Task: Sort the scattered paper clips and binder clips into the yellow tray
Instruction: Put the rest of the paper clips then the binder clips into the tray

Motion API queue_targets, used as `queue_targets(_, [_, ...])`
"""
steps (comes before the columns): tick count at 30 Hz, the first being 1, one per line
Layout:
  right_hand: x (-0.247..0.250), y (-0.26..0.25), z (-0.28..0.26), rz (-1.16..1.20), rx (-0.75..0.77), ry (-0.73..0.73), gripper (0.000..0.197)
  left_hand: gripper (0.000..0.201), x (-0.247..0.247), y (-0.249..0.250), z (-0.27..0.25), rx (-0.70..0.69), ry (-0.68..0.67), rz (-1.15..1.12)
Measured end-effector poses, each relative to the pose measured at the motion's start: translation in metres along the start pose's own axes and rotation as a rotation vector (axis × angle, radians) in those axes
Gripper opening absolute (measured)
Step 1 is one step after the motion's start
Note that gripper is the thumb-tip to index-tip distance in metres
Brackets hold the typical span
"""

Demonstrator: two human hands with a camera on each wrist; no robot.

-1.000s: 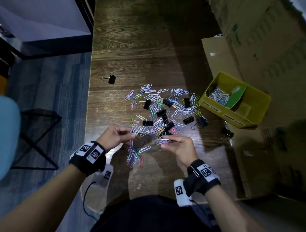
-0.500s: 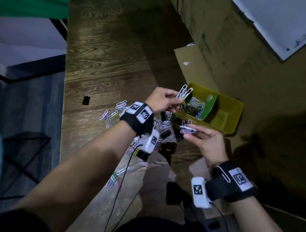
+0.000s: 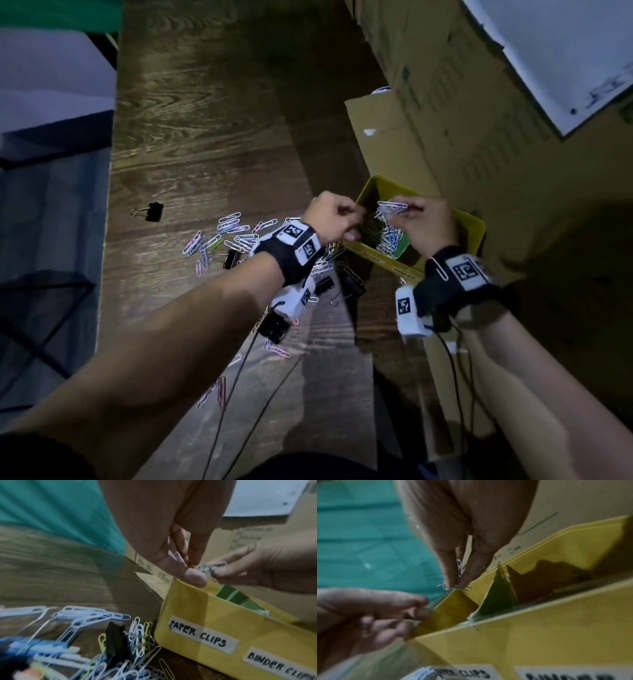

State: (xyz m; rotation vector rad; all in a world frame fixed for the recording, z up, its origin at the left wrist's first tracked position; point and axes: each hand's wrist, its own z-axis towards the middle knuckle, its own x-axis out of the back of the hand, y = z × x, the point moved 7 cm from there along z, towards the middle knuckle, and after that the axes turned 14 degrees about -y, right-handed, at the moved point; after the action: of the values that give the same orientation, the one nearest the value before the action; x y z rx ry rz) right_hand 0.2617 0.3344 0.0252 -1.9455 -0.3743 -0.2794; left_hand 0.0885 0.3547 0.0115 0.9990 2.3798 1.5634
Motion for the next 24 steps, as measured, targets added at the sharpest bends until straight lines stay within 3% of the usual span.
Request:
queue_targets(3, [-0.025, -0.011, 0.01, -0.434, 0.0, -0.14, 0.033, 0.008, 0.016, -0.022, -0.024, -0.018, 0.064, -0.211])
queue_targets(6, [-0.051, -0.021, 0.003, -0.762, 0.048, -0.274, 0.035, 0.009, 0.038, -0.054, -0.06, 0.034, 0.1, -0.158])
queue_targets(9, [-0.063, -0.032, -0.011, -0.814, 0.135, -0.269, 0.03, 0.007, 0.07, -0.102, -0.105, 0.102, 0.112, 0.016])
queue_targets(14, [-0.103, -0.065, -0.06, -0.779, 0.383, -0.212, 0.024, 0.012, 0.113, -0.183, -0.184, 0.209, 0.246, 0.502])
queue_targets(16, [-0.141, -0.071, -0.087, -0.771, 0.479, -0.372, 0.021, 0.017, 0.106, -0.202, -0.211, 0.172, 0.296, 0.597])
queue_targets(18, [-0.188, -0.065, -0.116, -0.81, 0.536, -0.612, 0.021, 0.037, 0.087, -0.219, -0.228, 0.126, 0.274, 0.626])
queue_targets(21, [-0.255, -0.034, -0.153, -0.907, 0.477, -0.924, 0.023, 0.054, 0.056, -0.241, -0.237, 0.146, 0.152, 0.755])
queue_targets(24, [-0.301, 0.006, -0.178, -1.061, 0.451, -1.017, 0.024, 0.058, 0.024, -0.243, -0.246, 0.194, 0.02, 0.8])
